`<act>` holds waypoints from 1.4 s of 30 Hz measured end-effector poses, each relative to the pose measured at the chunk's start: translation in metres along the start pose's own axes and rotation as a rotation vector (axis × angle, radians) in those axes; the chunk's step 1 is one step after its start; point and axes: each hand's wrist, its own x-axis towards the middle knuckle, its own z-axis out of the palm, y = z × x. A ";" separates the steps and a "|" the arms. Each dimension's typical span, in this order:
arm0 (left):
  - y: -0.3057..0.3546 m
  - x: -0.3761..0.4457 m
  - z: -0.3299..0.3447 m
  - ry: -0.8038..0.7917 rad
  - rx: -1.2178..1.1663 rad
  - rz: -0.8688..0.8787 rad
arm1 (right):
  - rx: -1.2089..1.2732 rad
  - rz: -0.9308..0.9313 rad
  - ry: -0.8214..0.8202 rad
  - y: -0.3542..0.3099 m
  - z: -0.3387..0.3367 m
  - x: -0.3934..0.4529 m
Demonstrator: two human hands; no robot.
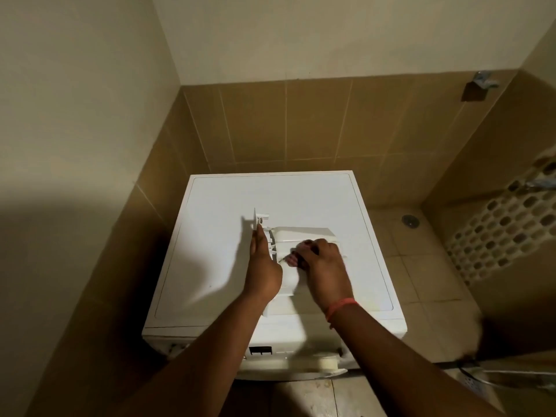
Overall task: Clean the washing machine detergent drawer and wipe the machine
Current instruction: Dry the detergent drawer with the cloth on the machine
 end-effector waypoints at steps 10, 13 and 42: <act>0.000 0.003 0.000 -0.052 0.007 -0.010 | -0.288 -0.101 -0.214 0.015 -0.021 0.041; 0.000 0.003 0.001 -0.051 -0.007 -0.010 | -0.248 -0.066 -0.186 -0.003 -0.008 0.048; 0.004 0.002 0.001 -0.020 0.039 -0.047 | -0.457 0.145 -0.684 0.033 -0.009 0.144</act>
